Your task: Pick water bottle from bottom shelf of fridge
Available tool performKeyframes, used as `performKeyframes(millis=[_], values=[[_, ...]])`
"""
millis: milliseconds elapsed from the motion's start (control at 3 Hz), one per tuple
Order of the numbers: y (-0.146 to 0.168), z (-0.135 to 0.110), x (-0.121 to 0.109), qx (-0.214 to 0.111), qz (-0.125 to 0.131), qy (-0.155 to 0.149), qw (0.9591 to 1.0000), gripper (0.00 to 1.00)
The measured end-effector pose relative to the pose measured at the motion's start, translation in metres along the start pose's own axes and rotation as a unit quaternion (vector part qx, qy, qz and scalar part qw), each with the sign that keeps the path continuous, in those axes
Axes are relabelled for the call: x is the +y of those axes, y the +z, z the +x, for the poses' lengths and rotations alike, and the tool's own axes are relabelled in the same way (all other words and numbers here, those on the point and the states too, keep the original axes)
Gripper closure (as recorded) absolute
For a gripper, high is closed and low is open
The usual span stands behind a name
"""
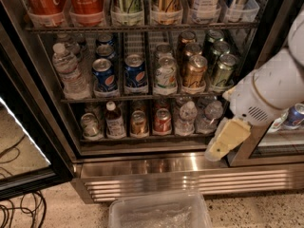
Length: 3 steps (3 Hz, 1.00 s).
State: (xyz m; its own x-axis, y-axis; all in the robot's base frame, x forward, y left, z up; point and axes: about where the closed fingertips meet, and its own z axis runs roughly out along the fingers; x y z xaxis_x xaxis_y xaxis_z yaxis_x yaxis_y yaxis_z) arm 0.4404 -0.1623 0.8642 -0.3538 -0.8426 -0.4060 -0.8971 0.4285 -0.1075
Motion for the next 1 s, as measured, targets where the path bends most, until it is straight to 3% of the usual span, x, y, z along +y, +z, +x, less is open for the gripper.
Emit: performKeyframes(millis=[333, 667, 1000], values=[[0.006, -0.006, -0.009, -0.015, 0.024, 0.000, 0.9996, 0.00], [0.006, -0.006, -0.009, -0.015, 0.025, 0.000, 0.9996, 0.00], [0.021, -0.007, -0.010, -0.040, 0.028, 0.015, 0.9987, 0.00]])
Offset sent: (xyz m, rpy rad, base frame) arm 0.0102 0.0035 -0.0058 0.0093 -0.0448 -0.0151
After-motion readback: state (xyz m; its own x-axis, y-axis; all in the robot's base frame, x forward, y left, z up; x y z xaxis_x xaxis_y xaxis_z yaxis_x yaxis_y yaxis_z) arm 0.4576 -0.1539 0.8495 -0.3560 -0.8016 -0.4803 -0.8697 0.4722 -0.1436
